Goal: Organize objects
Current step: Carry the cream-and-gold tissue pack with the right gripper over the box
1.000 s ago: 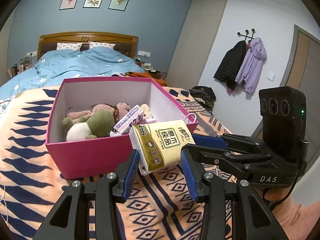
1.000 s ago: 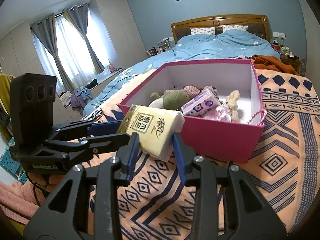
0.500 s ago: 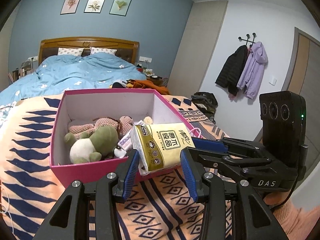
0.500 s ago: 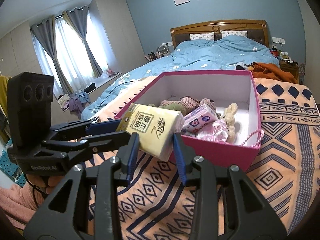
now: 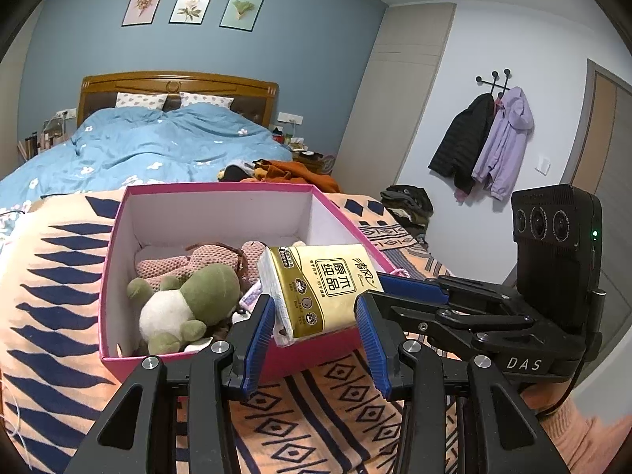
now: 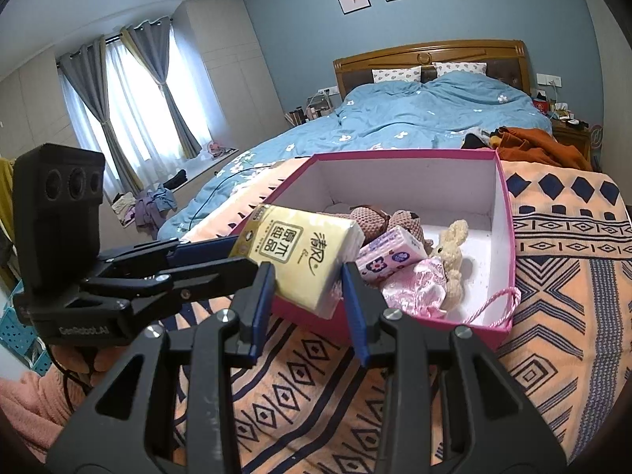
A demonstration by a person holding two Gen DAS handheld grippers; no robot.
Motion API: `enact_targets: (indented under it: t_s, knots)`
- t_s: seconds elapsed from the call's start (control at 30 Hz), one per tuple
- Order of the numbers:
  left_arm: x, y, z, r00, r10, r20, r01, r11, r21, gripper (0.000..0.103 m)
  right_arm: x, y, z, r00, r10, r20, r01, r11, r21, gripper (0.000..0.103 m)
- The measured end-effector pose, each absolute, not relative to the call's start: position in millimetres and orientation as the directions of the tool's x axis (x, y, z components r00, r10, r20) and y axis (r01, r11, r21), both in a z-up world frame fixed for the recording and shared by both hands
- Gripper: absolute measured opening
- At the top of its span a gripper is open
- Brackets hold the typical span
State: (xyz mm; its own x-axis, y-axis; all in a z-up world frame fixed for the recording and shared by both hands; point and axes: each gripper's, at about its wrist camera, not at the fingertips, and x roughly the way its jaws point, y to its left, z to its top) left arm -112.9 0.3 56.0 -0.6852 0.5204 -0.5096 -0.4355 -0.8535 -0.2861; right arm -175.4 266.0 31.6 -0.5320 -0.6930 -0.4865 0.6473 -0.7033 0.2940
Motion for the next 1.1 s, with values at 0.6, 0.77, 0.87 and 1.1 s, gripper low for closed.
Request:
enact_targets:
  t_s: [0.6, 0.77, 0.87, 1.1]
  knots:
    - [-133.7, -0.3, 53.2, -0.68, 0.521, -0.515, -0.42, -0.853, -0.309, 0.043, -197.1, 262.6, 28.1, -0.535, -0.682, -0.499, 0.627, -0.716, 0.307, 0.038]
    - [-138.3, -1.0, 51.0, -0.679, 0.518, -0.52, -0.414, -0.855, -0.311, 0.043, -201.9, 261.5, 26.7, -0.535, -0.678, -0.504, 0.622, -0.72, 0.308, 0.038]
    - [-141.8, -1.5, 49.1, -0.676, 0.517, -0.524, -0.41, -0.856, -0.316, 0.043, -204.3, 259.9, 25.8, -0.535, -0.675, -0.508, 0.62, -0.723, 0.307, 0.038]
    - [-148.5, -0.4, 44.5, -0.672, 0.508, -0.539, -0.398, -0.861, -0.316, 0.043, -212.5, 256.6, 20.5, -0.532, -0.665, -0.524, 0.611, -0.73, 0.307, 0.038]
